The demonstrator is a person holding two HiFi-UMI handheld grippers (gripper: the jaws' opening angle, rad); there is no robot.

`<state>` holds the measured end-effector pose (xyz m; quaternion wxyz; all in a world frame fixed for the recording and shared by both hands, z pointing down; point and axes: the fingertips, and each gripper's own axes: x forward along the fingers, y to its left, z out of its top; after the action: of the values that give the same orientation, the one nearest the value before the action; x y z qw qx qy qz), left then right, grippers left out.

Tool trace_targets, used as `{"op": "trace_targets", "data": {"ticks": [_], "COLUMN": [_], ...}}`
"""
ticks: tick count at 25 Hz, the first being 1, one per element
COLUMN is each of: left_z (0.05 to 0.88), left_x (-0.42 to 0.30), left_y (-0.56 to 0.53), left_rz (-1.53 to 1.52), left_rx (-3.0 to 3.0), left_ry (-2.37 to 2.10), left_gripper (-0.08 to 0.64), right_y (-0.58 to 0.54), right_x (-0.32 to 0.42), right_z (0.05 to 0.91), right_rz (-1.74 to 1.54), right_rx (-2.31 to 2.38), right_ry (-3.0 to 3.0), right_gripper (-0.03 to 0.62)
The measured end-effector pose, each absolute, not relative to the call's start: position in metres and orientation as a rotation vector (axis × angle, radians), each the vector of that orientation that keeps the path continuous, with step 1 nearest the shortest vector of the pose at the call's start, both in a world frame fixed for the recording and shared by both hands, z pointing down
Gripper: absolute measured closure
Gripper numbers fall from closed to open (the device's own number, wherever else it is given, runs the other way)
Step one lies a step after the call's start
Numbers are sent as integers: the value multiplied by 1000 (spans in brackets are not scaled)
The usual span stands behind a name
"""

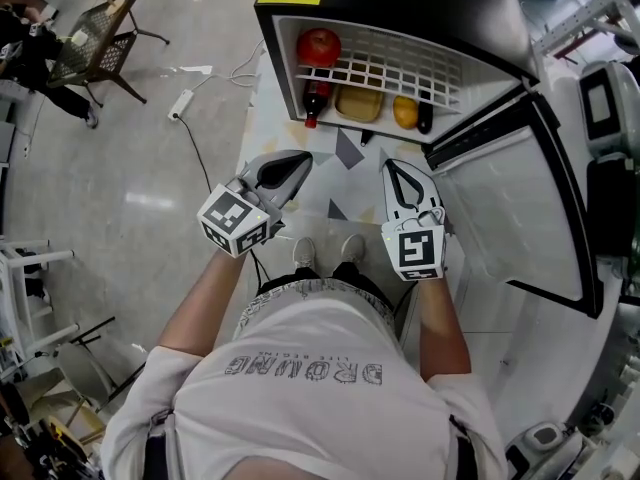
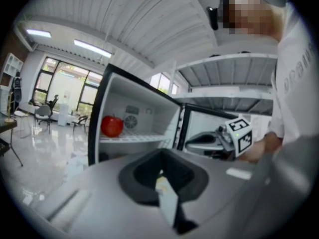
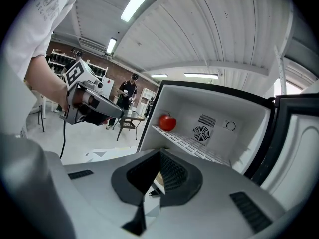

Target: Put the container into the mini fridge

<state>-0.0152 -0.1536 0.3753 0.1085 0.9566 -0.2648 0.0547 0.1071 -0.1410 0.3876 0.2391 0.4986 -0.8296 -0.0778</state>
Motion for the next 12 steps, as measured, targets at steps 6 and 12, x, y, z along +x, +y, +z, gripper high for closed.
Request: {"op": "trace_targets", "data": {"ticks": [6,12], "left_z": [376,379], "left_x": [-20,-22], "left_y": [-157,-161], "left_rz": [167,176], "left_rx": [2808,2802], "left_ry": [-812,-829], "left_gripper": [552,552], "right_y": [-140,-143], "right_x": [118,126], "right_z": [393,396], "right_rz": [-151,-131], "right_rx": [1402,1415], "right_ry": [-2277,-2270], "right_gripper": [592,591]}}
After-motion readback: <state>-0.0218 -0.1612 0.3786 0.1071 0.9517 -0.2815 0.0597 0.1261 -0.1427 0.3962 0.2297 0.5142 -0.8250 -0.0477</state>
